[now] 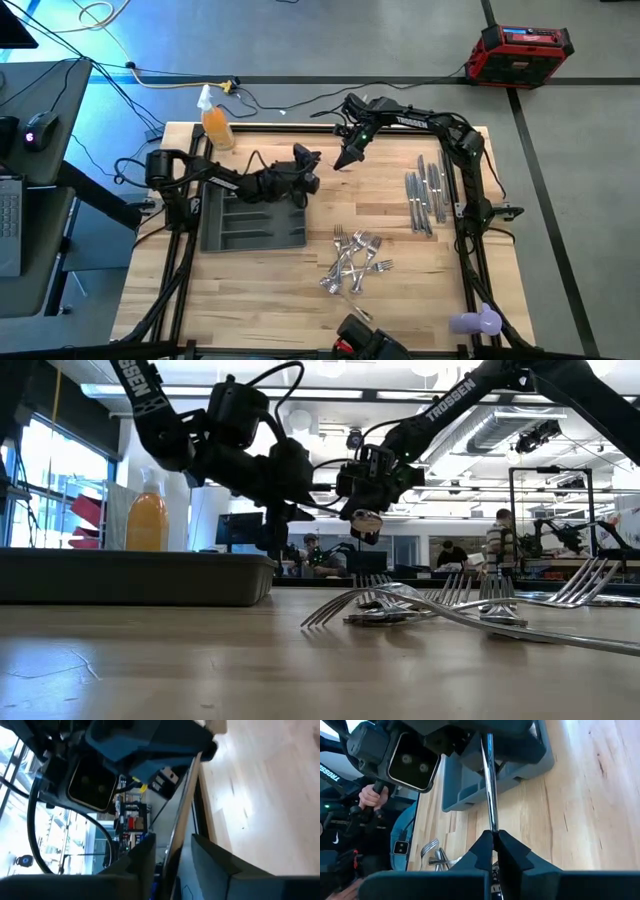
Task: Sort silverware
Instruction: Put the silver spoon into the black silverware tray
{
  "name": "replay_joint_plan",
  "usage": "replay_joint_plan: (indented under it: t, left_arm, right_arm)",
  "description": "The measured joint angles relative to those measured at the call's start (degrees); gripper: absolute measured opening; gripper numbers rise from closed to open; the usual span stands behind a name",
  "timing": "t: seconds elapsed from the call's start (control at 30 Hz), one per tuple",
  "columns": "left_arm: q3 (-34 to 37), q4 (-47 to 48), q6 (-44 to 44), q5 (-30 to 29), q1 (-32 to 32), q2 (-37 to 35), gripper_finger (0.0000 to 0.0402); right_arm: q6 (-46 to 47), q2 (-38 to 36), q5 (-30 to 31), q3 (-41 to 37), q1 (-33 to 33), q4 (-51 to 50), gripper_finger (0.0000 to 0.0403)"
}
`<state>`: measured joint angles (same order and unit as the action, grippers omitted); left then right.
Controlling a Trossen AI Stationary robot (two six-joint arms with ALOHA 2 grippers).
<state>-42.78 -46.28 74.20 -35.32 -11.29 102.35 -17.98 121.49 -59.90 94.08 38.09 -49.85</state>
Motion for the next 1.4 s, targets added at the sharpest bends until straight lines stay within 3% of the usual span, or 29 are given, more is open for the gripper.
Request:
replay_joint_plan:
  t: [0.23, 0.53, 0.63, 0.93, 1.07, 1.23, 1.4]
  left_arm:
    - [0.04, 0.61, 0.65, -0.33, 1.03, 0.00, 0.0009]
    - [0.07, 1.15, 0.83, -2.61, 2.17, 0.02, 0.0000]
    - [0.05, 1.80, -0.71, -2.48, 2.38, 0.00, 0.0000]
    - [0.01, 3.56, -2.65, -2.72, 2.43, -0.09, 0.0001]
    - [0.00, 5.86, -4.61, -2.72, 2.42, -0.49, 0.0000]
    - [-1.02, 18.87, -14.41, -1.86, 2.23, -5.53, 0.0000]
    - [-4.76, 40.88, -30.76, 8.22, -0.11, -15.27, 0.0000]
  right_arm:
    - [1.22, -0.07, 0.70, 0.00, 0.00, 0.52, 0.0000]
    - [0.20, -0.11, 1.38, 0.00, 0.00, 1.26, 0.0009]
    - [-0.02, -0.11, 1.97, 0.00, -0.26, 1.39, 0.0038]
    - [0.50, -0.11, 1.84, 0.00, 0.52, 1.93, 0.0185]
    - [1.49, -0.37, 4.39, 0.02, 2.24, 1.23, 0.0213]
    - [0.09, -3.87, 13.31, 0.02, 3.68, 1.30, 0.0213]
    - [-1.39, -7.33, 20.37, 0.02, 3.78, 3.02, 0.0200]
